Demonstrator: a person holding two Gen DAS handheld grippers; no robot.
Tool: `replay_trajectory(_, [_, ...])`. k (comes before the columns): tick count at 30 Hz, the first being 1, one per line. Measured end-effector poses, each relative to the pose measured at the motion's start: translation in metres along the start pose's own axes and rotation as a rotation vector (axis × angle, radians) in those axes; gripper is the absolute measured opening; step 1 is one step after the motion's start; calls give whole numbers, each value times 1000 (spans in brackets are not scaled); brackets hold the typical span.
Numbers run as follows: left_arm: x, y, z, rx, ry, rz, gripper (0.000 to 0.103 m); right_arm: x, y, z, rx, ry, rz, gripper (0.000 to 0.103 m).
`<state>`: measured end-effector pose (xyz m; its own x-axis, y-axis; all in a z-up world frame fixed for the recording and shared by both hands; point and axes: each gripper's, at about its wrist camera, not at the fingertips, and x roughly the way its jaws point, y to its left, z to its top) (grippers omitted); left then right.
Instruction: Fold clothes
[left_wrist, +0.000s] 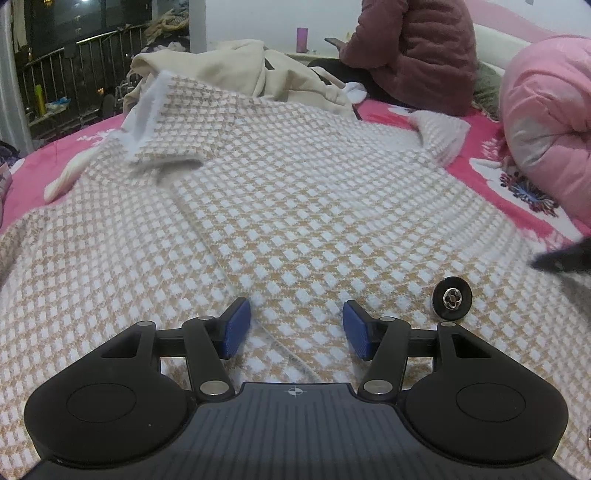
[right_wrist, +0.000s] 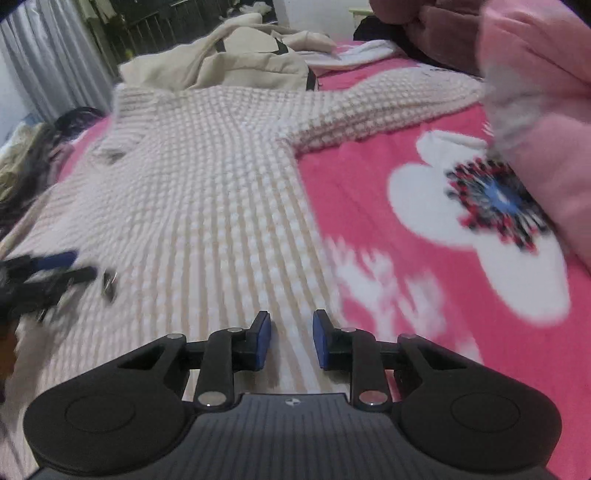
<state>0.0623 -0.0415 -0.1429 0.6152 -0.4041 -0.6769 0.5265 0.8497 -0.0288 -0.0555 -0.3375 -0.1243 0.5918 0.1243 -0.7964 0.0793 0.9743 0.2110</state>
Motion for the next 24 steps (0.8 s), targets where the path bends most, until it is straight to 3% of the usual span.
replay_trajectory(4, [-6,1,5,-7,-7,0,57,-35,-20,-31,22,29,-67,27])
replay_trajectory(6, [-12,1,9,-11,-11,3,56,-49,-28,-39,27,55,-137,36])
replay_trajectory(8, [-17,1,13,-14,-16,7,56,-60,-37,-39,105,72,-144,36])
replay_trajectory(10, [-25,0,17,-22,-32,2,56,-74,-27,-36,112,27,-112,34])
replay_trajectory(12, [-42,-9,22,-19,-73,-55,56,-88,-18,-32,119,-17,-79,34])
replay_trajectory(15, [-46,-46,14,86,-32,-181,56,-89,9,-24,48,-52,-29,34])
replay_trajectory(18, [-45,-88,3,209,28,-311,56,-61,27,-22,-52,1,-28,32])
replay_trajectory(20, [-44,-115,-5,290,68,-397,56,-44,26,-36,-62,99,-52,32])
replay_trajectory(22, [-46,-137,-28,389,102,-403,55,-49,17,-55,-59,149,-60,31])
replay_trajectory(24, [-56,-143,-48,441,73,-384,55,-64,10,-67,-41,194,-78,31])
